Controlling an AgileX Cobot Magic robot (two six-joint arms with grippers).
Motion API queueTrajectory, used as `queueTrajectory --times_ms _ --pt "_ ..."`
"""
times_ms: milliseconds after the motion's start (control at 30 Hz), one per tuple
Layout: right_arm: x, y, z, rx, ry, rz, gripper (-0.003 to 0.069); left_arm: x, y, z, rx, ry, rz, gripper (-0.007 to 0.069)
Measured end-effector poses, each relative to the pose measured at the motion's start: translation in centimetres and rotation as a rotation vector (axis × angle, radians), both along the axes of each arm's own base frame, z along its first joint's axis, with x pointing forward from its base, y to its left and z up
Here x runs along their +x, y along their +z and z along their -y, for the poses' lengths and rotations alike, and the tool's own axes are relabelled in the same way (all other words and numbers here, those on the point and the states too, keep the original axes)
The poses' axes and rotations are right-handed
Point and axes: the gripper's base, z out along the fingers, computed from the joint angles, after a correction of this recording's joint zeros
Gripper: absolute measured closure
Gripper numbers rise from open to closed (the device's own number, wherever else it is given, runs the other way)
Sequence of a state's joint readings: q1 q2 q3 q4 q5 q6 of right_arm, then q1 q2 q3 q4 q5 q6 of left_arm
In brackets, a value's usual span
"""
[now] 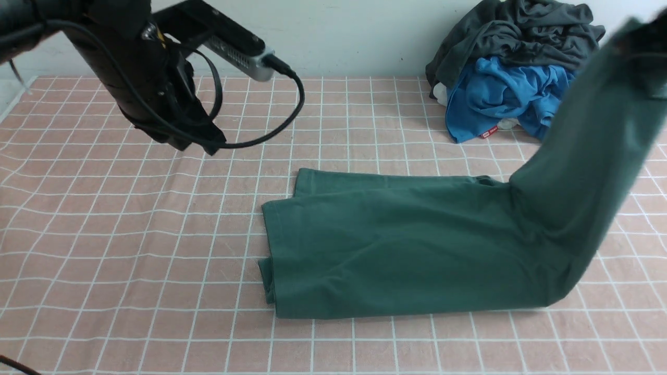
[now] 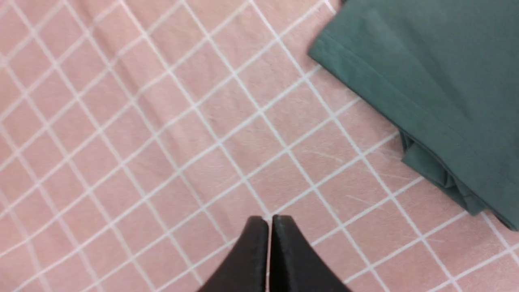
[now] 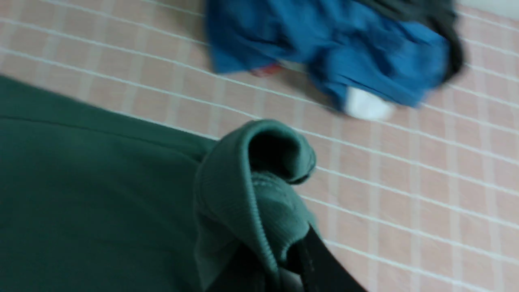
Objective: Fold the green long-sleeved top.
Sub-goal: Use the right arm to drag the right edge of the fabric to the left and folds it over the left edge
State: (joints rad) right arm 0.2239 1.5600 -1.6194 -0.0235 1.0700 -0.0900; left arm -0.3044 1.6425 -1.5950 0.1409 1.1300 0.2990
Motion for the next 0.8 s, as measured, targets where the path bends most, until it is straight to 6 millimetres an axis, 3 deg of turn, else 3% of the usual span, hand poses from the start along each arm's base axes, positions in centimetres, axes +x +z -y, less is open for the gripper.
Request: queueTrajectory --times_ms 33,67,100,133,233,400,500,567,700,733,767,800 --pt "0.1 -0.1 -0.1 0.003 0.001 -0.003 0.0626 -0.1 0.1 0.0 -0.001 0.0 0.004 0.0627" --pt "0.7 -1.3 -4.4 0.026 0.117 -0.023 0.0626 -1.0 1.4 -0.6 0.01 0.021 0.034 0.0627" --pt "0.8 -1.5 -4.5 0.027 0.118 -0.029 0.0626 -1.1 1.5 -0.6 0.009 0.022 0.036 0.0627" --pt "1.2 -2.6 -7.3 0.047 0.184 -0.041 0.0626 -1.8 2.5 -1.0 0.014 0.04 0.058 0.0627" --pt "2.5 -7.0 -13.4 0.123 0.283 -0.09 0.0626 -3.4 4.3 -1.7 0.01 0.07 0.107 0.0627" --pt "3.2 -13.0 -19.3 0.225 0.341 -0.159 0.0619 -4.9 5.9 -2.2 -0.006 0.083 0.146 0.0627" --pt "3.4 -15.2 -20.5 0.247 0.355 -0.204 0.0591 -5.3 6.1 -2.4 -0.004 0.088 0.137 0.0627" --pt "3.3 -16.0 -21.1 0.291 0.365 -0.235 0.0526 -5.3 6.0 -2.4 -0.007 0.095 0.132 0.0627" --pt "3.0 -15.0 -21.9 0.393 0.398 -0.268 0.0369 -5.4 5.9 -2.4 -0.007 0.099 0.123 0.0627" --pt "2.8 -13.8 -22.1 0.406 0.454 -0.279 0.0295 -5.5 5.8 -2.4 -0.007 0.102 0.108 0.0627" --pt "2.8 -13.8 -22.1 0.401 0.461 -0.284 0.0295 -5.5 5.8 -2.4 -0.007 0.102 0.105 0.0627" --pt "2.5 -12.3 -22.0 0.383 0.526 -0.284 0.0235 -5.6 5.7 -2.4 -0.01 0.103 0.095 0.0627"
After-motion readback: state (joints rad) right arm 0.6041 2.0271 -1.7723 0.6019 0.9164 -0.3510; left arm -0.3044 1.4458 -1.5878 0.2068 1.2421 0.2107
